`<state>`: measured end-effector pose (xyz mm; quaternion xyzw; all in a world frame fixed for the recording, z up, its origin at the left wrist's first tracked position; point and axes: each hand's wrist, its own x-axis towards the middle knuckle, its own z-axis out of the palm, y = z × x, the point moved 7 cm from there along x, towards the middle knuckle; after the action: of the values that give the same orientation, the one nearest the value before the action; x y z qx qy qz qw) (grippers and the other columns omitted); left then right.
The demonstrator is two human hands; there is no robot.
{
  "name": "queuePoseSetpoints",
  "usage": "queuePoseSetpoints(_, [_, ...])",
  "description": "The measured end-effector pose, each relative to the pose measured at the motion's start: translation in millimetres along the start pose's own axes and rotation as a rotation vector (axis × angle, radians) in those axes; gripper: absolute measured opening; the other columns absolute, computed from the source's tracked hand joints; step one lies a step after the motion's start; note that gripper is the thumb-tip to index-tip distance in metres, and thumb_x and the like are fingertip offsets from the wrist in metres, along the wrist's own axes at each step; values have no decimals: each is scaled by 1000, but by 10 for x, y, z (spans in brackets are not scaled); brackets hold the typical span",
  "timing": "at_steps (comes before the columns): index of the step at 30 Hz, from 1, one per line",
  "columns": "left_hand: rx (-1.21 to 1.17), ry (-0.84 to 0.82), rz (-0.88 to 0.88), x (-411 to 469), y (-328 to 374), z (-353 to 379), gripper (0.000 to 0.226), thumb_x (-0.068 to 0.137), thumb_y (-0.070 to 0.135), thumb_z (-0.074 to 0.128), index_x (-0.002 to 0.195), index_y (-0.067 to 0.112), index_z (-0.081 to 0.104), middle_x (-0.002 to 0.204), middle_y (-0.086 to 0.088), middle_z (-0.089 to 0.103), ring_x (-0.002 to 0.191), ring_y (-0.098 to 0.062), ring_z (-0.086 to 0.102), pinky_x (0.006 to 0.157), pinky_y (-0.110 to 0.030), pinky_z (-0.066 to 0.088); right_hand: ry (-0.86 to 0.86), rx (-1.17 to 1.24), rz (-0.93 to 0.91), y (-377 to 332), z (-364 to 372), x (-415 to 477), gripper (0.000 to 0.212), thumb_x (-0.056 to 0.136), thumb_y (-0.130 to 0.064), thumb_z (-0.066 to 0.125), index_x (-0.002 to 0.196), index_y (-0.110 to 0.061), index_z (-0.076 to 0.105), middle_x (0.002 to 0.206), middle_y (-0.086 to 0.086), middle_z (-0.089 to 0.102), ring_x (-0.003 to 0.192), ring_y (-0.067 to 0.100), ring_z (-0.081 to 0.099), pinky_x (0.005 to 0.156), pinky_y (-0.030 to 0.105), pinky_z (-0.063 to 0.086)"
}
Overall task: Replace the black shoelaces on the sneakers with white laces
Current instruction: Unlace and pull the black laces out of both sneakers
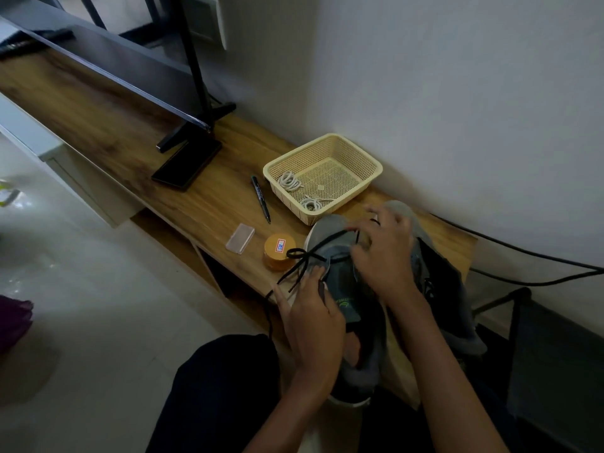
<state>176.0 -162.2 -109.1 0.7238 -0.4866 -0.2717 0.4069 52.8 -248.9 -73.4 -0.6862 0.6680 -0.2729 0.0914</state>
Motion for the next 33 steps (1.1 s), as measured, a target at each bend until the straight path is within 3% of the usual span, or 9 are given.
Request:
queuePoseSetpoints(2, [0, 0, 15, 2, -19, 16, 35, 96, 7, 47, 128, 15, 57, 129, -1, 60, 117, 0, 13, 118, -48, 14, -119, -106, -35, -38, 135, -53, 25, 76, -9, 66, 97, -21, 72, 139, 2, 45, 132, 32, 25, 102, 48, 21])
queuePoseSetpoints(5, [18, 10, 25, 5, -30, 31, 35, 95, 7, 48, 127, 14, 58, 127, -2, 61, 117, -1, 11, 118, -50, 14, -205, -181, -58, -52, 238, -102, 15, 78, -17, 68, 91, -22, 72, 139, -2, 45, 137, 29, 18, 104, 45, 15])
queuePoseSetpoints(8, [41, 28, 36, 12, -50, 44, 34, 94, 6, 50, 126, 13, 59, 123, -3, 64, 117, -3, 15, 118, -50, 13, -192, -169, -84, -53, 265, -86, 12, 78, -15, 69, 89, -19, 72, 133, -3, 51, 133, 27, 26, 100, 43, 20])
queuePoseSetpoints(12, [54, 32, 80, 28, -73, 79, 33, 93, 7, 49, 123, 15, 60, 112, -2, 69, 120, -9, 50, 119, -40, 1, -93, -143, -109, -27, 256, -58, 8, 81, -14, 66, 83, -19, 72, 109, -2, 60, 117, 27, 40, 88, 38, 25])
queuePoseSetpoints(18, [26, 22, 24, 6, -22, 40, 36, 94, 5, 49, 128, 14, 57, 121, -4, 65, 125, -6, 20, 118, -50, 16, 136, -145, -26, -10, 159, -97, 6, 88, -11, 54, 91, -10, 60, 98, 7, 55, 92, 26, 48, 74, 39, 39])
queuePoseSetpoints(23, [14, 9, -4, 3, -19, 22, 36, 94, 5, 48, 128, 15, 57, 118, -1, 66, 128, -12, 28, 118, -47, 15, 387, 127, 168, 77, -50, -170, 9, 95, -7, 43, 95, -5, 52, 98, 11, 51, 77, 12, 42, 58, 28, 32])
queuePoseSetpoints(26, [19, 14, -6, -6, -13, 26, 35, 93, 3, 50, 126, 14, 59, 109, -2, 69, 124, -24, 40, 119, -44, 13, 461, 377, 253, 141, -56, -190, 10, 96, -20, 33, 97, -21, 42, 98, 9, 50, 71, 21, 55, 57, 44, 48])
queuePoseSetpoints(30, [8, 34, 17, -1, -2, 19, 34, 94, 4, 49, 125, 14, 59, 111, -3, 69, 115, -2, 29, 118, -37, 7, 515, 631, 372, 179, -121, -223, 11, 101, -12, 29, 98, -20, 35, 86, -2, 48, 58, 25, 63, 46, 40, 54])
queuePoseSetpoints(33, [3, 26, 22, 4, -1, 25, 34, 94, 4, 48, 125, 13, 59, 114, -5, 68, 120, -7, 26, 118, -46, 14, 599, 757, 427, 215, -260, -226, 9, 101, -10, 28, 99, -15, 35, 84, -4, 46, 49, 10, 61, 48, 35, 55])
